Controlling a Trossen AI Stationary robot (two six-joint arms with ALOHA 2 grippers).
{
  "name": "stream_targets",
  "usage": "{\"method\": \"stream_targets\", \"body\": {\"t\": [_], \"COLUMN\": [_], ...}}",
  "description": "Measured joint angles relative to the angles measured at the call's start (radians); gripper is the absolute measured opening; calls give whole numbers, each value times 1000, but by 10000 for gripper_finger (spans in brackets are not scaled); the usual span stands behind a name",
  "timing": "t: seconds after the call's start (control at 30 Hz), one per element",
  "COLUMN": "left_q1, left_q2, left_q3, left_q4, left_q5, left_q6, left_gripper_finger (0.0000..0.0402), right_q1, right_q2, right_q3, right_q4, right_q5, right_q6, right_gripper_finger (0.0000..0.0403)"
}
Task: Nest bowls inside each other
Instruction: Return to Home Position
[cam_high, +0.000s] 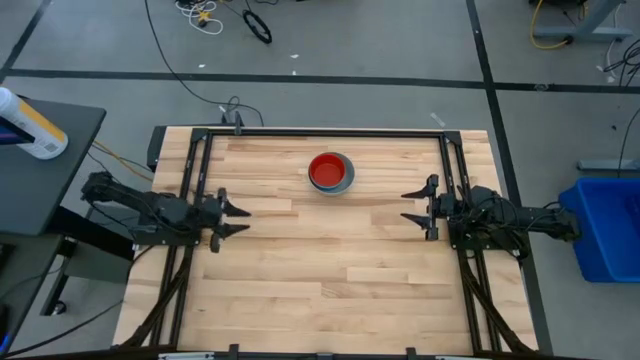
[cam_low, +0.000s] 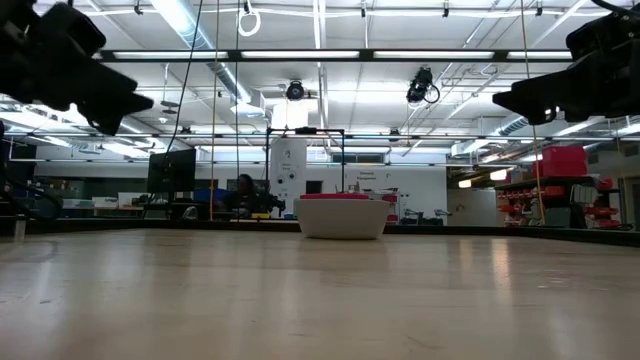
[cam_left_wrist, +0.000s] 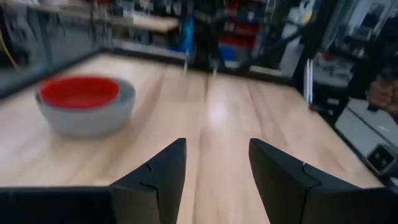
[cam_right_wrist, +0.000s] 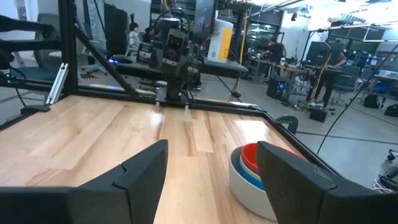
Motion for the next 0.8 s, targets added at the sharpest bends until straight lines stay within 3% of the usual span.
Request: {"method": "stream_targets", "body": {"t": [0.1,0.27,0.43,0.63,0.8], "left_q1": [0,5,7,8,46], "left_q2": [-80,-75,-79,-79,-77], "left_q3": [1,13,12,-64,-66], "left_q4": [-2,-60,-66,196,202], "left_q5": [-10,-30,47,195,239], "left_q6": [70,38,-5,64,76], "left_gripper_finger": [183,183,183,183,183], "right_q1": [0,1,1,1,1], "right_q2": [0,2,9,11,11], "right_q3": [0,0,0,0,0], "right_q4": [0,0,-1,0,0], "right_q5": [0,-1,-1,-1,-2], "right_q6": [5,11,23,29,34], "right_gripper_finger": [244,234,226,217,209]}}
